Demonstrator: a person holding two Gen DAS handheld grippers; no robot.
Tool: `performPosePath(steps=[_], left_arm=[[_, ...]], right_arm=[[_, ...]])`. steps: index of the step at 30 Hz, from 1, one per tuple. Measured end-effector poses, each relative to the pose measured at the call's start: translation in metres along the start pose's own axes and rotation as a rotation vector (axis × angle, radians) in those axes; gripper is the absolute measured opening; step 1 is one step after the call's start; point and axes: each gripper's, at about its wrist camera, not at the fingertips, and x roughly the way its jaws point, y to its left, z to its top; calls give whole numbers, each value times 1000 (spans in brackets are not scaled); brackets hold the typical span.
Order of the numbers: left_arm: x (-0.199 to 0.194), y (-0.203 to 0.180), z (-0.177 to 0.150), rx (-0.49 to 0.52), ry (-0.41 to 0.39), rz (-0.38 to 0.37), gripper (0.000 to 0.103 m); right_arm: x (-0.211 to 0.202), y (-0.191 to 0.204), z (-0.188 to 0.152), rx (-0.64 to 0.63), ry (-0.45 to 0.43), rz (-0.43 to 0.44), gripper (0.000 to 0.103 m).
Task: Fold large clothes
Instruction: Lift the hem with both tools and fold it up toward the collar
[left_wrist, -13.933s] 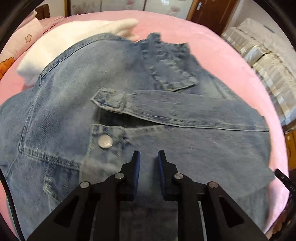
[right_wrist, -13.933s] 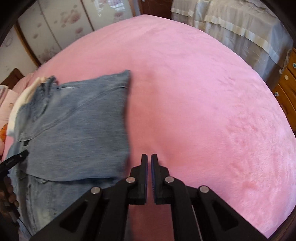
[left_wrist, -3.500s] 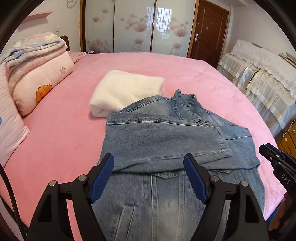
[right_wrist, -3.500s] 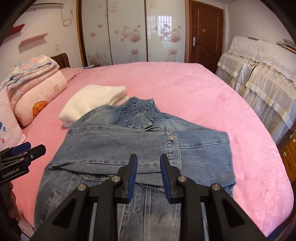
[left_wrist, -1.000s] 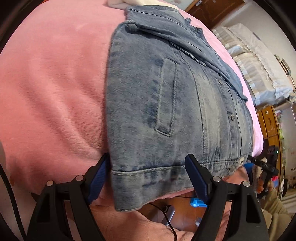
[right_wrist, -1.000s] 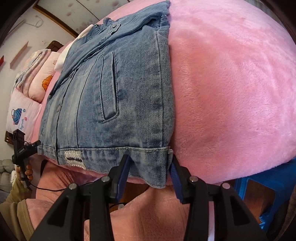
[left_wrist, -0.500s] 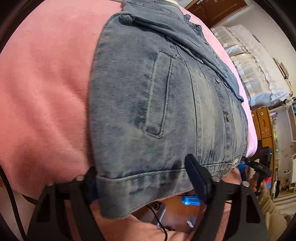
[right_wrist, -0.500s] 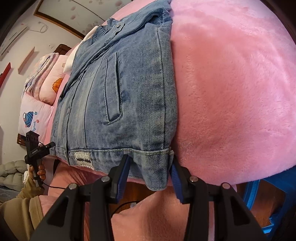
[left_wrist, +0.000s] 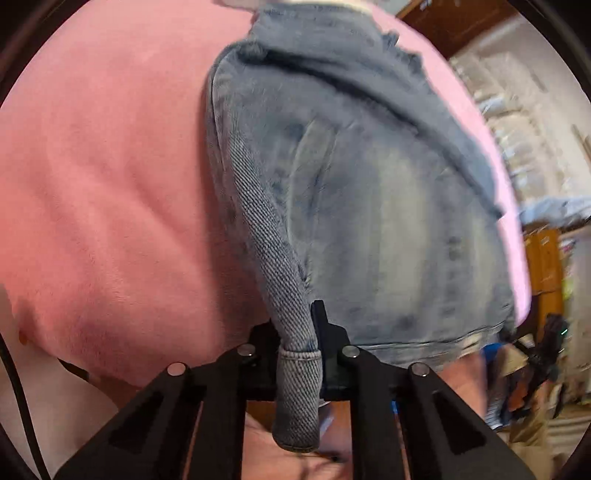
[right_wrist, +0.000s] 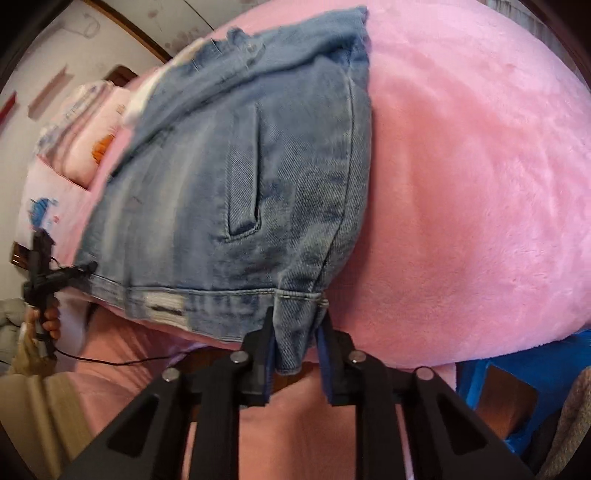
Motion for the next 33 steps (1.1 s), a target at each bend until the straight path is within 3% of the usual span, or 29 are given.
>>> performPosePath(steps=[7, 12, 15, 18, 21, 24, 26, 28, 31, 33], left_arm=[[-56, -27, 34, -98, -139, -185, 10], [-93, -43, 103, -178, -278, -254, 10], [-104, -49, 166, -200, -347, -256, 10], [-89, -59, 234, -222, -375, -230, 11], [-52, -63, 300, -233, -344, -180, 15], [-4, -58, 345, -278, -274, -87, 33], [22, -49, 359, -323, -222, -51, 33], [33, -45, 366, -323, -207, -49, 40], [31, -39, 371, -288, -227, -62, 52], [25, -34, 372, -261, -261, -55, 58]], right_arm=[[-62, 38, 41, -37, -197, 128, 10], [-93, 54, 109, -27, -350, 160, 8], [-104, 52, 172, 9, -429, 128, 8], [-101, 44, 231, 53, -481, 109, 8], [-77, 33, 301, 116, -518, 54, 8], [-46, 11, 343, 217, -561, -80, 14], [-19, -9, 365, 309, -509, -136, 18], [8, -26, 372, 364, -438, -118, 20], [32, -36, 369, 332, -373, -125, 20], [47, -41, 362, 285, -333, -139, 26]])
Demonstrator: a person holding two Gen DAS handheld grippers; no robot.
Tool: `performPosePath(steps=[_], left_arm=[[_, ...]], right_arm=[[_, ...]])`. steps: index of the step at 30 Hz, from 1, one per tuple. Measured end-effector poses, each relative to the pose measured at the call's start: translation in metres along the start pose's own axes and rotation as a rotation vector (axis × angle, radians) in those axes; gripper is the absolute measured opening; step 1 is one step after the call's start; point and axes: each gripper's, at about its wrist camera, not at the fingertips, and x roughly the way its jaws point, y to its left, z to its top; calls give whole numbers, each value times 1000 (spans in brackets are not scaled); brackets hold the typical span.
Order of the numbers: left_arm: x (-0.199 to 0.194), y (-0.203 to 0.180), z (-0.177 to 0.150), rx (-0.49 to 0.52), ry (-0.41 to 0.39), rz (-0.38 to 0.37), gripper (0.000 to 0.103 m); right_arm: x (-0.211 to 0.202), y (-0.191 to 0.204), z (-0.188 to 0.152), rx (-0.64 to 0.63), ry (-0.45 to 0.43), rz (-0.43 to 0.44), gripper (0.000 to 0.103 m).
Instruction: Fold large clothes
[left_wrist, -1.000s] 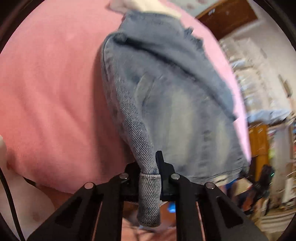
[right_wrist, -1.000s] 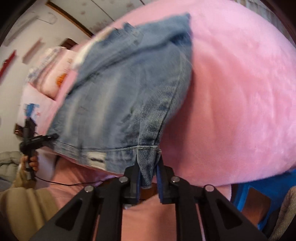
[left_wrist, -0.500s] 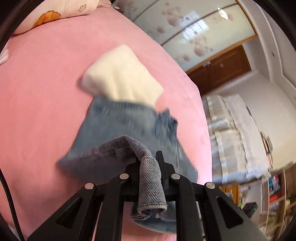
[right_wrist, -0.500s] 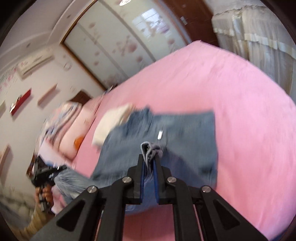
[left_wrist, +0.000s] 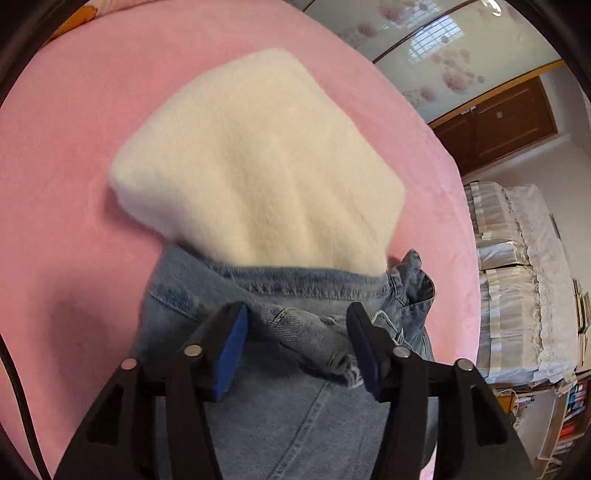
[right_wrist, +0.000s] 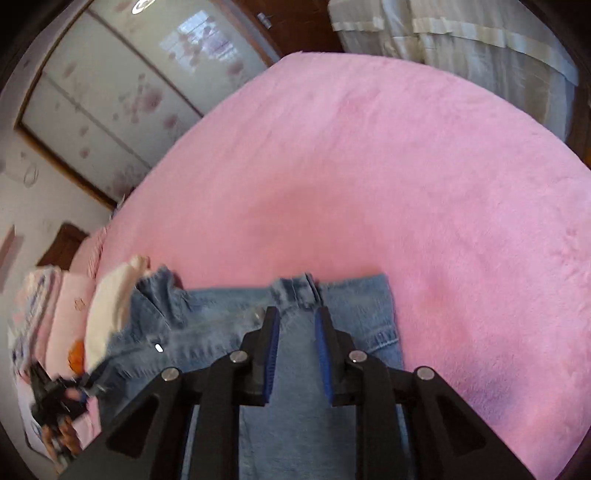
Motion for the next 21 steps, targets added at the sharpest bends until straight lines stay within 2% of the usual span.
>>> performPosePath(steps=[2, 7, 12, 15, 21], left_arm=[[-5, 4, 4, 23, -33, 6, 65], [-15, 5, 11, 144, -88, 26, 66], [-16, -15, -4, 431, -91, 31, 66], [-10, -28, -18, 602, -95, 88, 66], [25, -40, -27, 766, -14, 202, 66]], right_arm=[[12, -4, -10, -29, 32, -21, 36], [24, -5, -18, -59, 50, -2, 37], [38, 12, -7, -128, 47, -34, 37], [45, 20, -4, -170, 57, -50, 40], [47, 25, -4, -224, 49, -22, 49]])
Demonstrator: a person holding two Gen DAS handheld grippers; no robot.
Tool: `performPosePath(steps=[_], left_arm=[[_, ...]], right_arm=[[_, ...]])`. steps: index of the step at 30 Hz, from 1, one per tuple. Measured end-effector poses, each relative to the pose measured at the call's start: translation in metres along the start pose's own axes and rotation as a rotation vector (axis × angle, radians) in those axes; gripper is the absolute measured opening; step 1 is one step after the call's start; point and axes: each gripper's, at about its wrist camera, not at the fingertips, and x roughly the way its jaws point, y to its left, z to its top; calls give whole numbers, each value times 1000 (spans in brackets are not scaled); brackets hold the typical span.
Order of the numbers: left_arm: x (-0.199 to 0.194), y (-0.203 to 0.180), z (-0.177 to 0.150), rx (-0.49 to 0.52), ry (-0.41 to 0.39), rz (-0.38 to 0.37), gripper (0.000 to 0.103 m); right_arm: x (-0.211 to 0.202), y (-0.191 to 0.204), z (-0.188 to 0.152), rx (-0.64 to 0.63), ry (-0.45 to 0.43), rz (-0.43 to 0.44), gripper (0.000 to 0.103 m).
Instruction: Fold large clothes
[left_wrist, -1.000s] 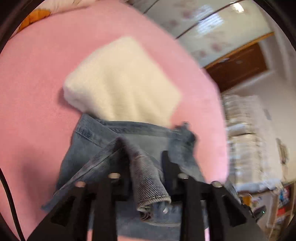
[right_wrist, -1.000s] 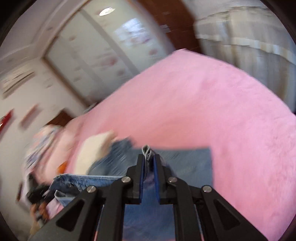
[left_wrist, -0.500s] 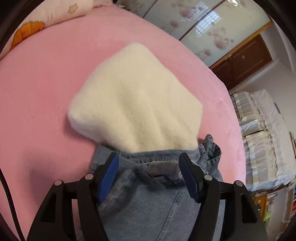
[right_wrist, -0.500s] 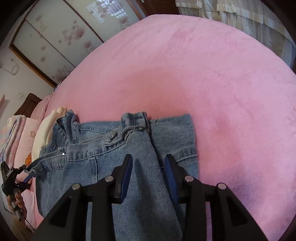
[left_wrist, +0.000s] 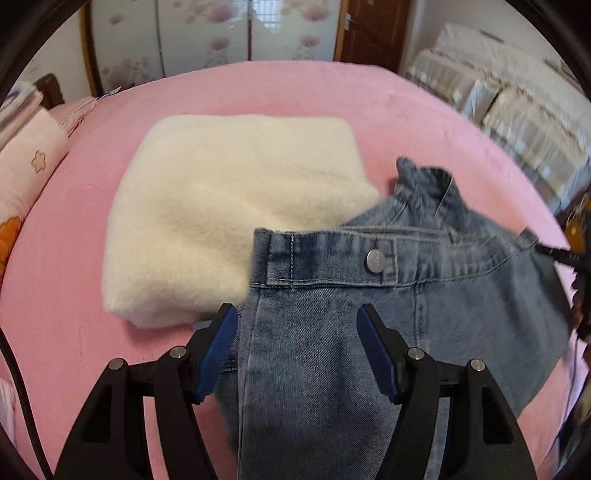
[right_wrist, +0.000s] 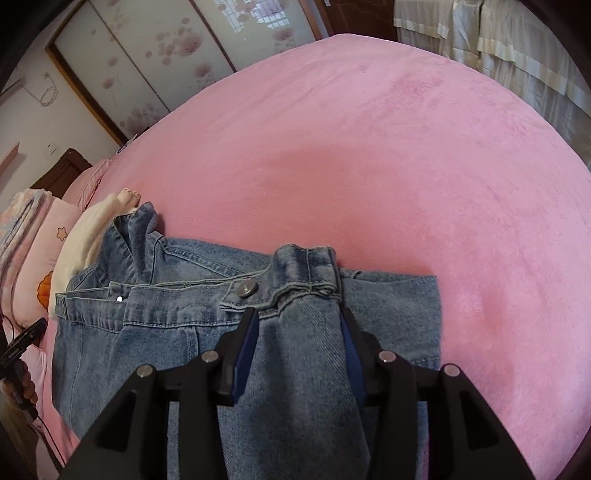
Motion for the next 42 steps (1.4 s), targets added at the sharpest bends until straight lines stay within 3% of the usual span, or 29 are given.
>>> performPosePath(steps=[6, 8, 9, 10, 11, 12, 14, 16, 23, 27, 30, 32, 33, 35, 37, 39, 42], left_arm=[[34, -9, 10, 19, 68, 34, 66], [38, -9, 11, -1, 57, 56, 66], [37, -9, 9, -14, 44, 78, 60], [34, -9, 8, -30, 25, 108, 45], [32, -11, 6, -43, 9, 131, 34], [27, -12, 4, -64, -6, 176, 15], [14, -13, -1, -106, -48, 219, 12], [3, -19, -3, -123, -83, 265, 8], [-38, -29, 14, -194, -220, 398, 0], [-45, -15, 27, -234, -233, 402, 0], [-27, -7, 27, -213, -141, 236, 0], [-16, -5, 20, -178, -81, 167, 5], [-15, -3, 18, -167, -72, 154, 12], [-9, 1, 11, -146, -54, 106, 30], [-3, 5, 6, -142, -37, 65, 58], [4, 9, 4, -139, -35, 74, 67], [22, 18, 6, -149, 3, 64, 67]], right_arm=[[9, 8, 1, -37, 3, -30, 58], [12, 13, 0, -66, -3, -63, 58], [14, 16, -1, -87, -6, -83, 57], [16, 20, -3, -116, -5, -122, 50], [18, 24, -6, -149, -12, -164, 32], [17, 27, -9, -180, -24, -203, 23], [8, 28, -14, -190, -61, -206, 11], [-7, 29, -19, -186, -120, -230, 6], [-62, 41, -16, -156, -323, -218, 6], [-52, 49, 1, -177, -339, -233, 6], [-39, 59, 7, -205, -332, -254, 6], [-30, 53, 7, -181, -292, -247, 6], [-25, 48, 6, -166, -273, -236, 6], [-19, 38, 2, -143, -243, -222, 6], [-15, 31, -3, -133, -225, -213, 6], [-13, 27, -7, -129, -211, -206, 6], [-10, 22, -9, -118, -197, -194, 6]])
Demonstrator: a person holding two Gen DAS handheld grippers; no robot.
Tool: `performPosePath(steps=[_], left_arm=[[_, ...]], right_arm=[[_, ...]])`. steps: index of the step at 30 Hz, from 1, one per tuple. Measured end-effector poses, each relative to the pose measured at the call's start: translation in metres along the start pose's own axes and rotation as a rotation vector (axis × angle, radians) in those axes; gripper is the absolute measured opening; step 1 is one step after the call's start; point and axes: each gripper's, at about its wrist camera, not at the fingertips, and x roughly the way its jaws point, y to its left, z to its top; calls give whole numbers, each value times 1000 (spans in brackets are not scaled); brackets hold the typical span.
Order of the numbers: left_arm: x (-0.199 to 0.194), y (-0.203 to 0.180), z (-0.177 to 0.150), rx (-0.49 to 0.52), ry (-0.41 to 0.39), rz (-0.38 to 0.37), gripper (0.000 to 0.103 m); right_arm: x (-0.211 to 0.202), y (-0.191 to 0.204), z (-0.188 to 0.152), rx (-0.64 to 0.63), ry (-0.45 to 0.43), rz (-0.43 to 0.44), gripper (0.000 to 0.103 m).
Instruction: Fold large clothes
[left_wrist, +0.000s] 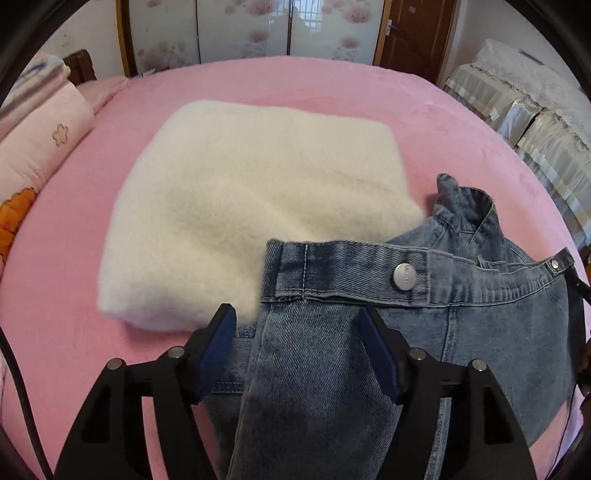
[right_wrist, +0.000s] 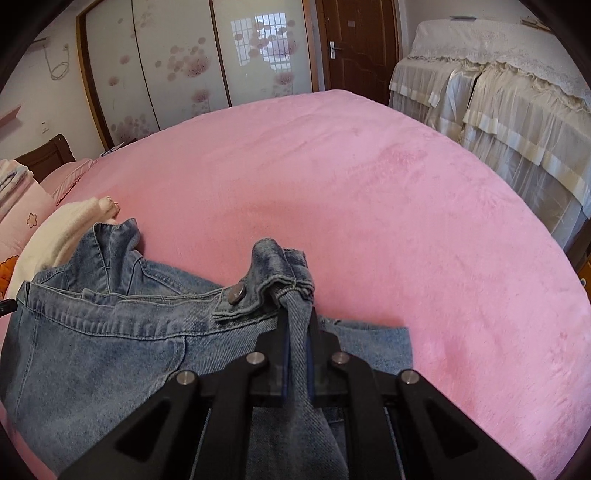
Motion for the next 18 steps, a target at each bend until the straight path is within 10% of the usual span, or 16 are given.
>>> performPosePath(steps=[6, 9, 18], left_arm=[[21, 11, 0, -86, 66, -86, 63], [9, 14, -3, -136, 31, -25, 15], [-67, -50, -8, -59, -287, 201, 9]], right_arm=[[5, -2, -3, -1, 14, -5, 6], [5, -5, -6, 10, 16, 3, 7], [-45, 0, -1, 15, -140, -4, 6]])
